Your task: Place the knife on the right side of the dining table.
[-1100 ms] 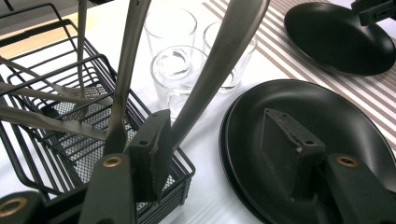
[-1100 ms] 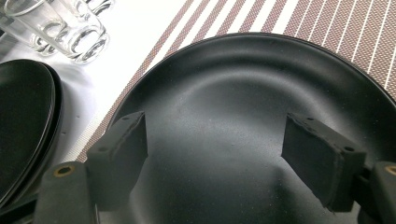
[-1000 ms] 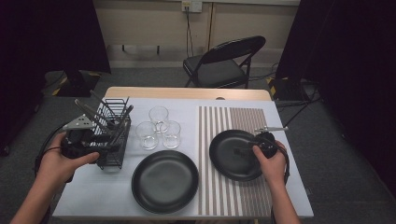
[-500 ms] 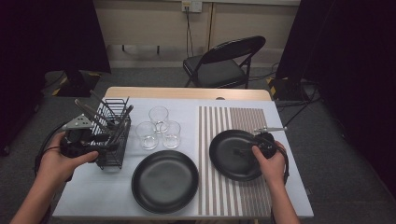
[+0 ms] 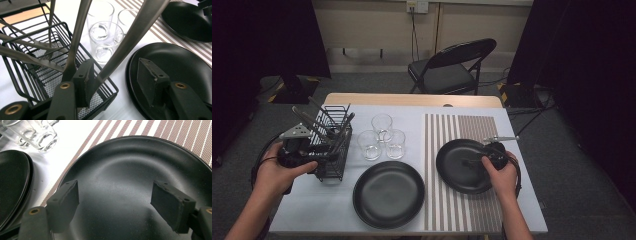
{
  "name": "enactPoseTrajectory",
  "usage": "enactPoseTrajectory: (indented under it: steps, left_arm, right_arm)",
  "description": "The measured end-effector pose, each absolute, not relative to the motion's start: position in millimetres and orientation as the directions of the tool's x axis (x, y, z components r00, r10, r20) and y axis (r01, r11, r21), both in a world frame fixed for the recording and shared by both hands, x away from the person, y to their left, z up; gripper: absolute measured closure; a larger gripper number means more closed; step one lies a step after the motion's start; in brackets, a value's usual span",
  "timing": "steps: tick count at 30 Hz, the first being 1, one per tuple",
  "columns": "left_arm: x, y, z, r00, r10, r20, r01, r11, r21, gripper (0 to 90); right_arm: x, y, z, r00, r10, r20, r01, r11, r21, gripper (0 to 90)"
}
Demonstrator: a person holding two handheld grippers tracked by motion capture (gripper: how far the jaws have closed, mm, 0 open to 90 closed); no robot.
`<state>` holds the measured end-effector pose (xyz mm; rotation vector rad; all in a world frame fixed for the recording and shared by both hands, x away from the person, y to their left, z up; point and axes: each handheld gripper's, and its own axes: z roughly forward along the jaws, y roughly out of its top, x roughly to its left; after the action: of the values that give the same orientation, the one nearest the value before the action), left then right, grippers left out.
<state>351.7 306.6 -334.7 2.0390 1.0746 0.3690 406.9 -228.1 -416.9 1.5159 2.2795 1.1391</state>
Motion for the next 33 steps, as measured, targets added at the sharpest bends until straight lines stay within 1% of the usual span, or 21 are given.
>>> enactPoseTrajectory:
  steps: [7, 16, 26, 33]
  left_arm:
    - [355.2, 304.6, -338.0, 0.604, 0.788, -0.115, 0.577, -0.333, 0.746, 50.2]
    - [358.4, 302.7, -340.6, 0.632, 0.771, -0.08, 0.554, -0.378, 0.741, 56.1]
    - [363.0, 302.8, -342.2, 0.627, 0.775, -0.078, 0.55, -0.371, 0.748, 59.6]
    - [366.0, 302.0, -344.7, 0.619, 0.779, -0.102, 0.56, -0.347, 0.752, 62.4]
  right_arm:
    - [407.0, -227.5, -418.2, -0.463, 0.849, 0.256, 0.718, 0.19, 0.67, 21.5]
    - [406.9, -227.5, -418.7, -0.466, 0.847, 0.256, 0.717, 0.192, 0.67, 21.5]
    - [406.9, -227.2, -418.6, -0.466, 0.847, 0.256, 0.717, 0.192, 0.671, 21.5]
    - [406.9, -228.2, -418.7, -0.464, 0.847, 0.259, 0.718, 0.189, 0.669, 21.5]
